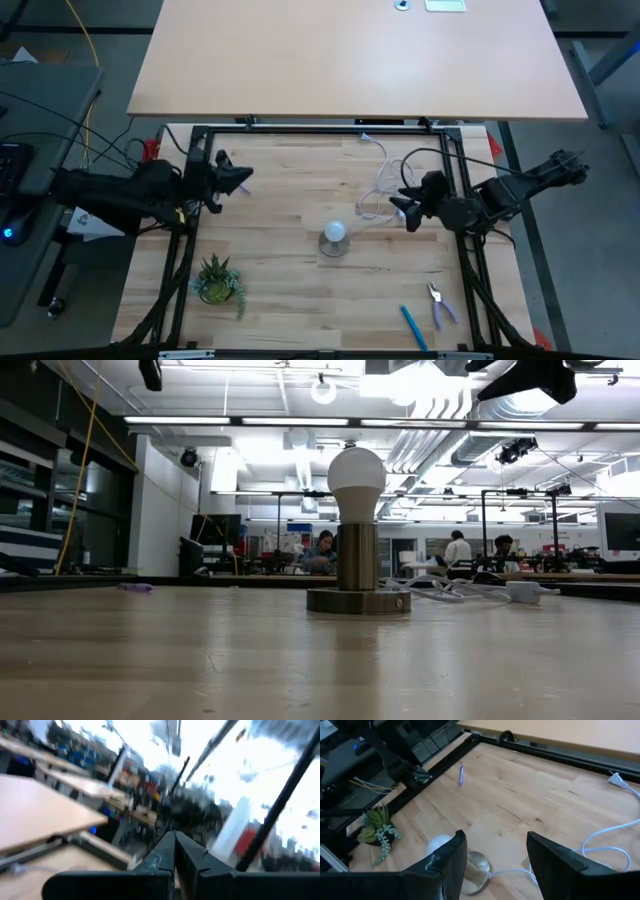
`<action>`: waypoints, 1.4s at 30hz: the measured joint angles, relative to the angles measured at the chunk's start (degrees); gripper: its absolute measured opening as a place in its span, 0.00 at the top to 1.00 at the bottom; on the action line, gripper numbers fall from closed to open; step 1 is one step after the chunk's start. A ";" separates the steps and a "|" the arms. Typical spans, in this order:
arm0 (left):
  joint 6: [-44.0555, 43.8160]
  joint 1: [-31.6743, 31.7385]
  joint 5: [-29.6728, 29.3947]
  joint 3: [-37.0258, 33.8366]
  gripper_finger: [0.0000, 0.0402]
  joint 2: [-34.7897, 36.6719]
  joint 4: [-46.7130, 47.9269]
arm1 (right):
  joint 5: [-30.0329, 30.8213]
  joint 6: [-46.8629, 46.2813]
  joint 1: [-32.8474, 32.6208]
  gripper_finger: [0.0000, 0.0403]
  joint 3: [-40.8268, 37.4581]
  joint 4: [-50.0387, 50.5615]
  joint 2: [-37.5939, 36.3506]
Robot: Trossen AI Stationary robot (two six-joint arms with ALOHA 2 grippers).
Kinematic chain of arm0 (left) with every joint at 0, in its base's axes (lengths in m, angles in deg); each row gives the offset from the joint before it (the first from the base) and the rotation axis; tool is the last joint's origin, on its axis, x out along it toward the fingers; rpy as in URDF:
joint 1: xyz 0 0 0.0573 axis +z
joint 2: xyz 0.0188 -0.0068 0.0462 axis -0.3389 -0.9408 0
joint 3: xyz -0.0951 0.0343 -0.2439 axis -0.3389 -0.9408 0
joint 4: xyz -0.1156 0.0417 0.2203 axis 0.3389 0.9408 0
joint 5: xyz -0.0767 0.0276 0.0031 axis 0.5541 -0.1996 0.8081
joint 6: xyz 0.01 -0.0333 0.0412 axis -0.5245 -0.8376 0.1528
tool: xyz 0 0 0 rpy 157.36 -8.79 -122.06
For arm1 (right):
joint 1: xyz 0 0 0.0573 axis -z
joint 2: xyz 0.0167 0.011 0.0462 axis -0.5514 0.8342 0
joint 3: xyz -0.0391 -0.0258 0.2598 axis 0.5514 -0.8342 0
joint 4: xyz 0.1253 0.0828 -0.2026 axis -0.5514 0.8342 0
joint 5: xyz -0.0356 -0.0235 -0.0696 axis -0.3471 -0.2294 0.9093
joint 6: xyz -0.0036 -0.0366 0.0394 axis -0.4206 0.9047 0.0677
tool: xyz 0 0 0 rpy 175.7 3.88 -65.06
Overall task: Screw lightbulb
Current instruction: Insert the lightbulb in the lamp
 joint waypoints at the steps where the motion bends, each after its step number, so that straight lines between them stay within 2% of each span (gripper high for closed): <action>1: 0.18 0.00 -0.85 -0.34 1.00 0.06 -1.57 | 0.01 -0.05 -0.01 0.51 0.00 -0.03 -0.13; 7: 2.30 0.02 -4.86 -0.58 1.00 -0.16 -1.98 | -0.11 0.09 0.61 0.51 0.30 0.02 -0.10; 10: -1.66 0.34 -6.03 -0.22 1.00 -2.98 1.16 | -0.18 0.17 1.63 0.51 0.31 -1.72 -0.07; 13: -6.73 1.70 -2.65 1.18 0.96 -10.62 7.99 | -0.63 2.58 3.43 0.51 0.35 -5.14 -0.10; 15: -7.53 2.47 0.55 2.91 0.92 -16.53 8.76 | -1.66 5.53 5.03 0.51 0.54 -7.54 -0.07; 18: -4.50 3.71 4.88 7.99 0.83 -23.70 8.79 | -2.30 10.27 7.40 0.51 2.12 -10.20 -0.06; 20: -1.95 4.37 7.20 10.60 0.77 -28.39 13.98 | -2.17 13.13 8.81 0.51 3.14 -11.96 -0.07; 22: 0.99 4.97 10.03 11.72 0.72 -33.05 18.58 | -1.87 15.38 10.26 0.51 4.36 -12.47 -0.03; 24: 2.88 4.90 12.36 11.28 0.70 -37.05 18.59 | -1.81 15.40 11.59 0.51 5.45 -12.60 -0.03; 27: 3.95 3.11 13.28 8.64 0.74 -44.38 14.01 | -3.66 14.29 12.69 0.51 6.26 -12.61 0.04; 32: 3.10 0.97 14.83 7.35 0.97 -55.72 0.60 | -11.10 14.33 13.15 0.51 6.29 -12.75 0.21; 37: 3.52 0.75 15.90 10.92 0.99 -65.17 -2.20 | -14.98 10.13 13.29 0.51 6.29 -12.76 2.24; 42: 7.70 1.51 19.47 16.09 1.00 -71.12 -1.45 | -25.20 3.55 14.85 0.51 6.32 -12.25 8.32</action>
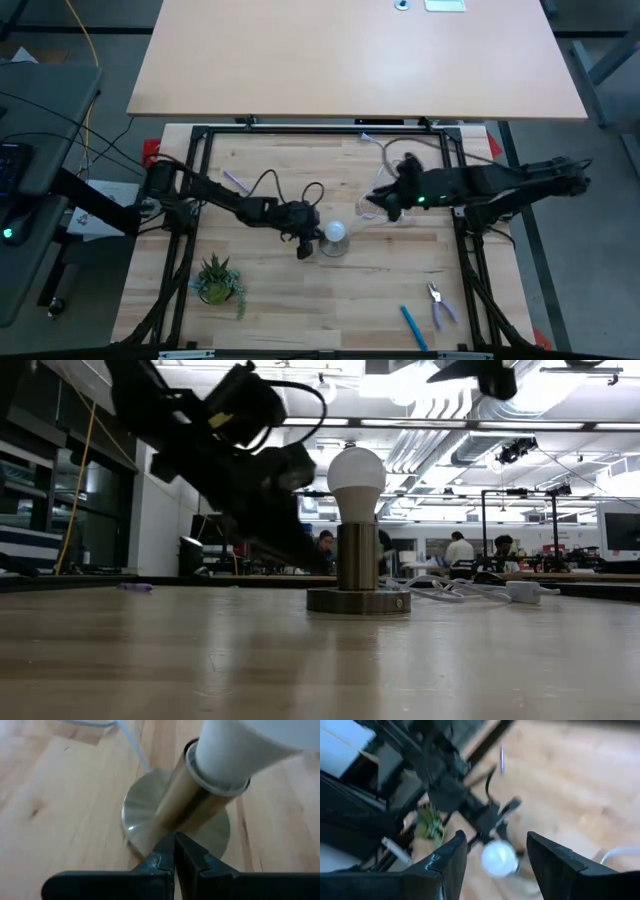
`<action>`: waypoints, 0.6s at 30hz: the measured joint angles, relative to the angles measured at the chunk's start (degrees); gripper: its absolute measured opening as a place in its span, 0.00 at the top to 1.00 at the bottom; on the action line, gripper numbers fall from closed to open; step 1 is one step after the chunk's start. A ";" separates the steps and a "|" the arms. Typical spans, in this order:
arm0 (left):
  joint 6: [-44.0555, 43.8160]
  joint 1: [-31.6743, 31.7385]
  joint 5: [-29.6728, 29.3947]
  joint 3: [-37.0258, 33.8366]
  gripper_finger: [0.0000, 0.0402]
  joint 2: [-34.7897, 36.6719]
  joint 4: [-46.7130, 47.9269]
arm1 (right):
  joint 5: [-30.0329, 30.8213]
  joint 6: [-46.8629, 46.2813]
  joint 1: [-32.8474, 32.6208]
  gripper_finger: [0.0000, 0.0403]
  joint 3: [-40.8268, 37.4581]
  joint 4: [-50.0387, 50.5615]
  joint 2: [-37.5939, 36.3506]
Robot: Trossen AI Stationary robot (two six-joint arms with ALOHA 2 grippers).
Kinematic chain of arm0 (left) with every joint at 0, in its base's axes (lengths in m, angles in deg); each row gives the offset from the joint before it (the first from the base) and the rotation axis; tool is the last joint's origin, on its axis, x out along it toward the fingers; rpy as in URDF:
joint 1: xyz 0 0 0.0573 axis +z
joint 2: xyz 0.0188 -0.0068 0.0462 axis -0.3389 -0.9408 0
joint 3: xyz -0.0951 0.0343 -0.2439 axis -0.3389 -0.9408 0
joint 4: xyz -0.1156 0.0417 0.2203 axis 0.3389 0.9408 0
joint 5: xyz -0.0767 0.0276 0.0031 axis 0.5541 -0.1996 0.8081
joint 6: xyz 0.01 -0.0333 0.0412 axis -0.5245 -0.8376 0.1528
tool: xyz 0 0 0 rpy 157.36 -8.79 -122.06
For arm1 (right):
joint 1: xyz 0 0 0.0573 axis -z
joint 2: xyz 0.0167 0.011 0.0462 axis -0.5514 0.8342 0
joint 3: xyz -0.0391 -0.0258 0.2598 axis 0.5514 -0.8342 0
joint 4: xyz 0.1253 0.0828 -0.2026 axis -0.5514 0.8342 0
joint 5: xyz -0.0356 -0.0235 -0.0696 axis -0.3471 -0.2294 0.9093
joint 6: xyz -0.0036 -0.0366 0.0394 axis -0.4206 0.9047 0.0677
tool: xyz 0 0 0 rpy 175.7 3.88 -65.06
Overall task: Screw lightbulb
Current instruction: Insert the lightbulb in the lamp
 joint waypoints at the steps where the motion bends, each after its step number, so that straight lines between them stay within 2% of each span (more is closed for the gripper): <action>1: 0.66 0.00 0.56 0.83 1.00 -0.76 0.41 | -1.78 -1.71 0.34 0.51 0.00 -0.01 1.20; 7: -1.14 0.09 0.49 1.85 1.00 -3.11 3.09 | -9.79 -10.46 2.23 0.51 2.13 1.56 7.24; 10: -0.59 -0.09 -0.81 1.86 1.00 -3.11 3.45 | -17.62 -18.41 4.20 0.53 6.15 6.83 12.30; 14: -0.31 -0.02 -1.07 1.82 1.00 -3.15 3.36 | -27.17 -19.68 6.14 0.57 12.61 11.84 20.57; 18: -1.15 -0.07 -3.34 1.80 1.00 -3.72 2.82 | -29.07 -14.36 6.94 0.57 19.38 20.57 27.13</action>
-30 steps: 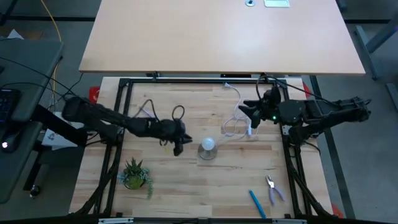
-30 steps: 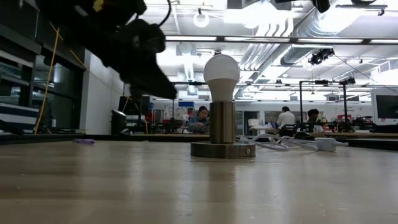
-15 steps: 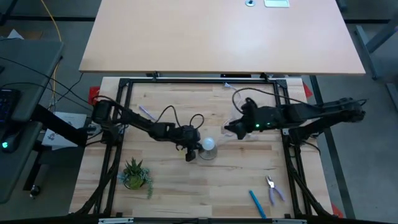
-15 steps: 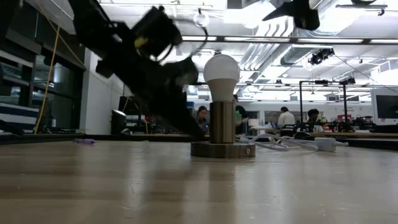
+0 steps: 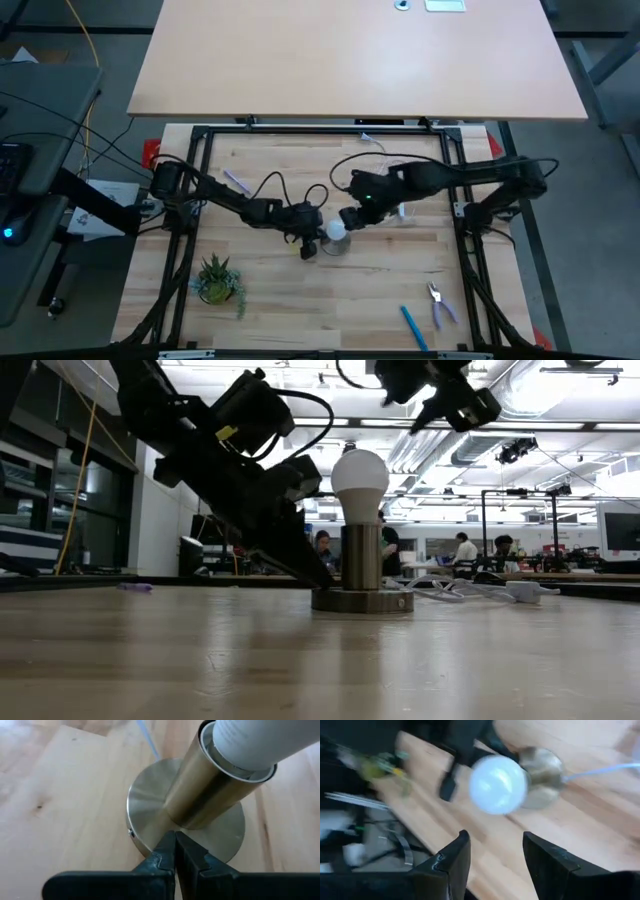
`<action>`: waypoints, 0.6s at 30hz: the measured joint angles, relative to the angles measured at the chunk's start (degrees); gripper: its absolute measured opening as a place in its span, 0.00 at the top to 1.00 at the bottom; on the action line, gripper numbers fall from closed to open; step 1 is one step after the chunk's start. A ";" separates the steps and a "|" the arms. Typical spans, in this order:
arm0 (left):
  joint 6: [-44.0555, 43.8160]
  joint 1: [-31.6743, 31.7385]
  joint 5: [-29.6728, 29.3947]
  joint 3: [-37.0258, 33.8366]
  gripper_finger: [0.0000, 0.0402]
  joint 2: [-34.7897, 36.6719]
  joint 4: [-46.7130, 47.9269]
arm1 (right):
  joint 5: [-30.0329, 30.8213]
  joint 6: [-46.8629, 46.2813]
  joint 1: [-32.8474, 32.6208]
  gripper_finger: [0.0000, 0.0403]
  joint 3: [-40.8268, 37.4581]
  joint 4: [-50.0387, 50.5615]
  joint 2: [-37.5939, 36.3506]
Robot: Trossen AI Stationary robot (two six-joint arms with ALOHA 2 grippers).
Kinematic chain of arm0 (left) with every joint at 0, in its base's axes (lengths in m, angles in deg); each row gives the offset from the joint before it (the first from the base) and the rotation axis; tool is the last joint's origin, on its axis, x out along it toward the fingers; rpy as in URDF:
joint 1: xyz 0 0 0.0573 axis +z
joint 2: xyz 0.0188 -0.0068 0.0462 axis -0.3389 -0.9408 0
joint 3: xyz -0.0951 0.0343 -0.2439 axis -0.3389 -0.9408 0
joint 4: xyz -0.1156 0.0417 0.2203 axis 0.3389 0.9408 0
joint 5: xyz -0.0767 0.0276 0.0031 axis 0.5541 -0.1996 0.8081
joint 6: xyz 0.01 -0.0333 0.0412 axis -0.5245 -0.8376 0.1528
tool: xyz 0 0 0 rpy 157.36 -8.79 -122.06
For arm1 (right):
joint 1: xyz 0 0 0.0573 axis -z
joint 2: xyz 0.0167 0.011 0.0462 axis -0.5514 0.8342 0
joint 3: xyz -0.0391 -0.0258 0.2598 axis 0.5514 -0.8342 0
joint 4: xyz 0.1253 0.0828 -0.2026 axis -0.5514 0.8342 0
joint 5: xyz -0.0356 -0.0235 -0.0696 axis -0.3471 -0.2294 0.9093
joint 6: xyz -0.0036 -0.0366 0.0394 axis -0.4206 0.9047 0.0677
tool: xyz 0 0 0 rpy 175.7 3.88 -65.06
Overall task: Screw lightbulb
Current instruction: Insert the lightbulb in the lamp, then remove the lightbulb from the lamp
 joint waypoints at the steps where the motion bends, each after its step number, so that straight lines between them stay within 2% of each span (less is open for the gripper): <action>1: -0.94 -0.03 -0.47 0.02 1.00 -0.34 -0.61 | 0.55 0.75 0.20 0.57 1.56 2.81 0.94; 8: -6.46 -1.07 -1.35 0.95 1.00 -3.61 -6.52 | 4.73 2.98 1.74 0.58 8.06 12.41 1.84; 13: -4.00 -1.90 -1.65 5.48 1.00 -7.06 -6.30 | 4.11 -0.04 2.20 0.58 9.78 19.04 1.67; 18: -3.93 -1.58 -1.51 9.41 1.00 -9.13 -5.69 | 5.61 -5.65 1.12 0.58 9.78 18.62 2.17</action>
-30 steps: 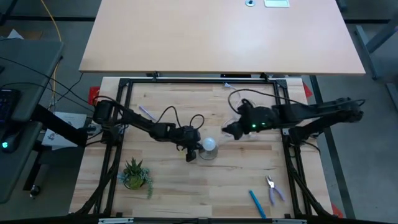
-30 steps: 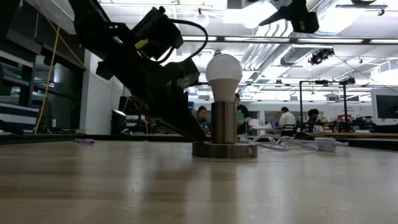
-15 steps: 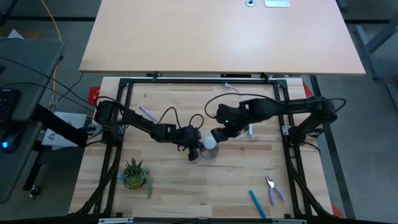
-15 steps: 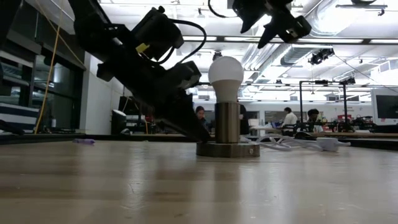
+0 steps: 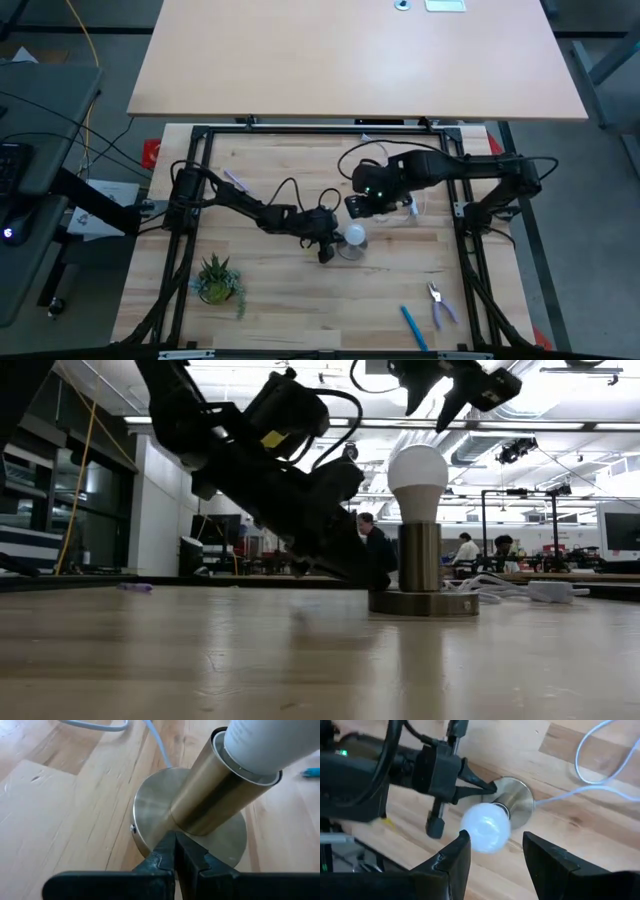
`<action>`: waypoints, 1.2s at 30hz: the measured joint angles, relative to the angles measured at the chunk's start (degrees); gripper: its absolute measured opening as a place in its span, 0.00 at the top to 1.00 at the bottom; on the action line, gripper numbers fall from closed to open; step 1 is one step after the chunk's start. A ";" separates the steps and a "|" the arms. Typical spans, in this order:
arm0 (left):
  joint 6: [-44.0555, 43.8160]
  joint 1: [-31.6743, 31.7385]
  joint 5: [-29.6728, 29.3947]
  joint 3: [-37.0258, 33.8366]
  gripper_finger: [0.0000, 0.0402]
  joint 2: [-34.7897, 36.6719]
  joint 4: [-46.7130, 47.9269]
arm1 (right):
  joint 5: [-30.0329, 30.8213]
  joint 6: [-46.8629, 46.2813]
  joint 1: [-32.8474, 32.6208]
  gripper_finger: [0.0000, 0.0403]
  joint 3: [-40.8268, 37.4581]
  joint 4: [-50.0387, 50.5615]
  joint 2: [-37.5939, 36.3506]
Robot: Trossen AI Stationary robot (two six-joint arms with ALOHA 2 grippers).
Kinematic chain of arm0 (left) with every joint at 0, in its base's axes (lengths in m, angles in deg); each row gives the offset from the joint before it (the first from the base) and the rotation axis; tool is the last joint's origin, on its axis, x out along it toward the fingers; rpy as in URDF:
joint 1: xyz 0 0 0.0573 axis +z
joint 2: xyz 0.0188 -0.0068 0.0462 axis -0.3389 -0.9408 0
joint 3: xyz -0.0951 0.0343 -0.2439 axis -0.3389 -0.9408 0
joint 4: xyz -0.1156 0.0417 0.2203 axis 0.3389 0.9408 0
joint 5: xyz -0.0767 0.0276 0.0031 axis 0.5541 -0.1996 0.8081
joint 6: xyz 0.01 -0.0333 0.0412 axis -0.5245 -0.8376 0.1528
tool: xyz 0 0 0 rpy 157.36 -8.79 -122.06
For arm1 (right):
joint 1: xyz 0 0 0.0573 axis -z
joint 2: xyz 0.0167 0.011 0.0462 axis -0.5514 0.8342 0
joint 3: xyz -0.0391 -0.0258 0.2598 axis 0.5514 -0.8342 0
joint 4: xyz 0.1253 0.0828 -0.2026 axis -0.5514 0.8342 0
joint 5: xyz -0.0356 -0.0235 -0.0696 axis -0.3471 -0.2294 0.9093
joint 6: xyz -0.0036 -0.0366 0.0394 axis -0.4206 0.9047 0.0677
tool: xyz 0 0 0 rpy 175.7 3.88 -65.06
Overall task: Screw lightbulb
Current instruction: Remove the lightbulb from the lamp
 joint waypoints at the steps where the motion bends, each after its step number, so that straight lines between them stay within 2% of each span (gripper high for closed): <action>1: 0.28 0.16 -0.16 0.30 1.00 -0.01 0.25 | 0.40 -1.81 -0.40 0.58 0.00 0.10 0.00; 5: 1.95 1.15 -1.55 1.21 1.00 -0.10 0.49 | -0.67 -10.87 -1.77 0.58 -0.06 5.28 0.22; 8: 1.88 1.76 -1.84 1.28 1.00 -0.12 0.42 | -0.43 -14.33 -2.20 0.58 -0.98 6.17 1.11; 16: 0.95 1.87 -2.21 1.32 1.00 -0.33 -0.06 | 3.09 -19.31 -0.77 0.58 -1.66 -4.20 3.71; 25: -1.24 1.21 -2.45 1.43 1.00 -1.03 -0.80 | -0.15 -18.66 0.20 0.58 -1.64 -3.85 6.80; 31: -1.28 1.19 -2.19 1.43 1.00 -1.03 -0.78 | 2.83 -18.24 0.20 0.58 -1.64 -3.48 6.66; 36: -1.26 1.15 -1.86 1.44 1.00 -1.03 -0.78 | 2.69 -16.58 0.28 0.58 -0.52 -3.20 6.64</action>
